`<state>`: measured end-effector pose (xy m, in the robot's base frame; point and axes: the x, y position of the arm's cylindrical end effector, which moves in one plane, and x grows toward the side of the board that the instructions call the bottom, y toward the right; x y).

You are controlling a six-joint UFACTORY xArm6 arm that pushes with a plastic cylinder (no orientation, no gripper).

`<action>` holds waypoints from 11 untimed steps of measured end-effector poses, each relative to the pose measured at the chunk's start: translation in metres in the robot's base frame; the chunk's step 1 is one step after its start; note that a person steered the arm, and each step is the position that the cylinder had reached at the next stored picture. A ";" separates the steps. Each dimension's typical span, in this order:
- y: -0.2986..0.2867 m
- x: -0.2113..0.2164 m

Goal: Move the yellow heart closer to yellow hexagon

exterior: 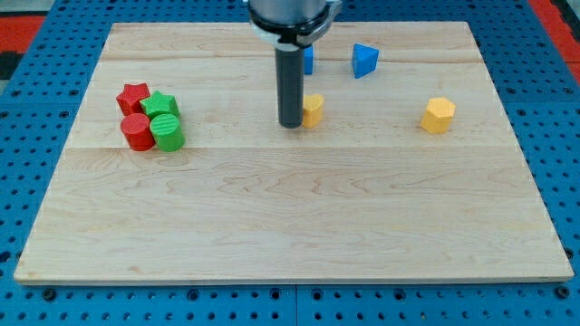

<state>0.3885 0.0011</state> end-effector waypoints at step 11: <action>0.128 -0.007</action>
<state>0.3815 0.1287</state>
